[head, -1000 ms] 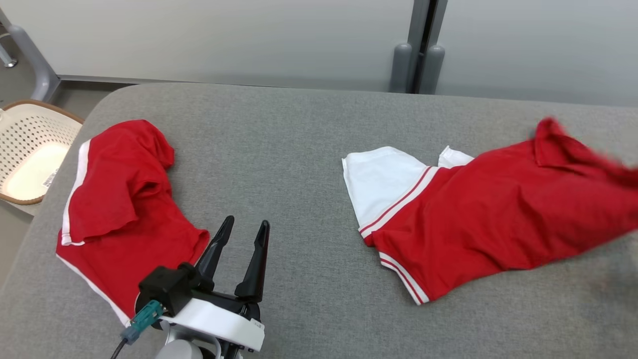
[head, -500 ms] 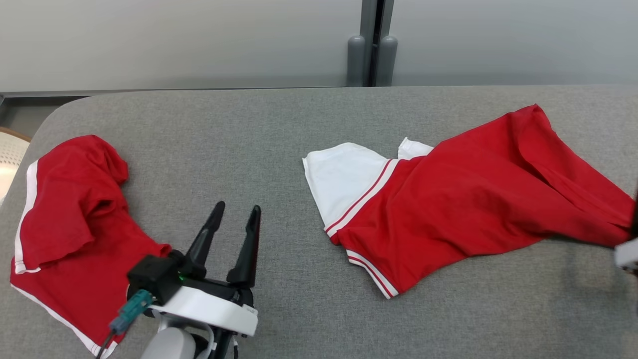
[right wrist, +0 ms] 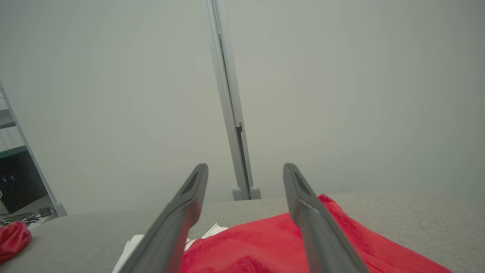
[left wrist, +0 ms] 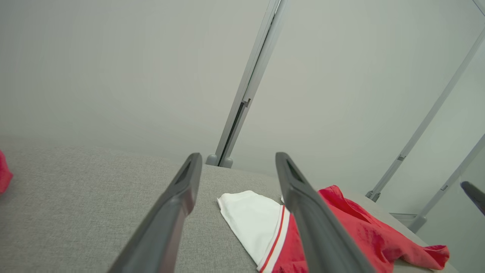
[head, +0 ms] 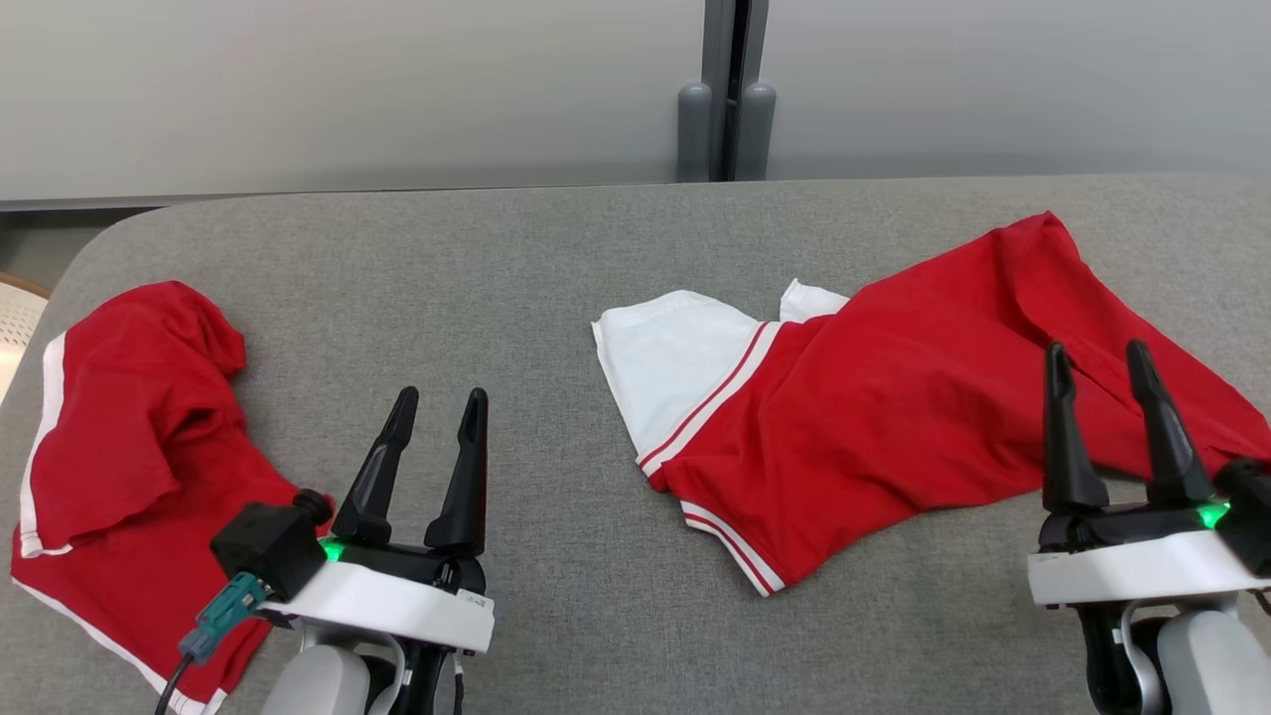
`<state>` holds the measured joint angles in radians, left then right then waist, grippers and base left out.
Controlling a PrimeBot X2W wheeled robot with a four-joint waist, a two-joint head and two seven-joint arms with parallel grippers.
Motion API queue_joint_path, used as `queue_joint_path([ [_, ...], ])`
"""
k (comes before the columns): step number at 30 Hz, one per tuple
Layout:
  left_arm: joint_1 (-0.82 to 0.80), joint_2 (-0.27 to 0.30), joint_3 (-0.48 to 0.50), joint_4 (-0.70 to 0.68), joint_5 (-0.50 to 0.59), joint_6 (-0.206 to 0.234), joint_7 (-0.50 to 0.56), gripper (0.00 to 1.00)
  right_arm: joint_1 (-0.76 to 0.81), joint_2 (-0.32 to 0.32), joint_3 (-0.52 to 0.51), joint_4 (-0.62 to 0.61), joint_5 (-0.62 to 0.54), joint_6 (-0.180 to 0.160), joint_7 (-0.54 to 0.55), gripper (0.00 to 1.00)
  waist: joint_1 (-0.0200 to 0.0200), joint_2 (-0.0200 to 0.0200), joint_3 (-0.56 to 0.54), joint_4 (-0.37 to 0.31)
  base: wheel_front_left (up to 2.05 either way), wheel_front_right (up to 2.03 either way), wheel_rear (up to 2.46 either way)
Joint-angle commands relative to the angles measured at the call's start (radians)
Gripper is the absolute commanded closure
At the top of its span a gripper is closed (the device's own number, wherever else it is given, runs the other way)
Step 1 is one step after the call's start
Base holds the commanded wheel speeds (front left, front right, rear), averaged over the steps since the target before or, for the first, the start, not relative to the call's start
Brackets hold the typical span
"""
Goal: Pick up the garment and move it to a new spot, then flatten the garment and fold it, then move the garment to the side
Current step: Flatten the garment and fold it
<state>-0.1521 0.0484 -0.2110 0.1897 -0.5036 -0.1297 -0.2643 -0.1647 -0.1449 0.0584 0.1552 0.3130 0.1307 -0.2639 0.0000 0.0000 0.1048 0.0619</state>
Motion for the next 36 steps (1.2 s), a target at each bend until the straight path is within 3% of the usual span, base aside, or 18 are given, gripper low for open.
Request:
queue_joint_path([
  [1,-0.009,0.004,0.001,0.004,0.002,-0.001,0.000,0.00,0.007,0.002,0.002,-0.008,-0.010,0.000,-0.001,0.00,0.0000,0.0000,0.006,-0.005,0.00,0.00,0.00],
  [10,-0.048,0.004,-0.021,0.009,0.007,-0.001,0.000,0.00,-0.064,0.013,-0.087,0.055,-0.071,0.000,0.022,0.00,0.0000,0.0000,0.063,-0.014,0.00,0.00,0.00],
  [19,-0.100,0.004,-0.069,0.006,-0.012,-0.001,0.000,0.00,-0.315,-0.027,-0.228,0.224,-0.086,0.000,0.212,0.00,0.0000,0.0000,0.175,0.041,0.00,0.00,0.00],
  [28,-0.149,0.004,-0.131,0.005,-0.052,-0.001,0.000,0.00,-0.578,-0.157,-0.297,0.482,-0.088,0.000,0.448,0.00,0.0000,0.0000,0.286,0.147,0.00,0.00,0.00],
  [36,-0.162,0.004,-0.158,0.015,-0.080,-0.001,0.000,0.00,-0.678,-0.255,-0.276,0.610,-0.085,0.000,0.524,0.00,0.0000,0.0000,0.329,0.213,0.00,0.00,0.00],
])
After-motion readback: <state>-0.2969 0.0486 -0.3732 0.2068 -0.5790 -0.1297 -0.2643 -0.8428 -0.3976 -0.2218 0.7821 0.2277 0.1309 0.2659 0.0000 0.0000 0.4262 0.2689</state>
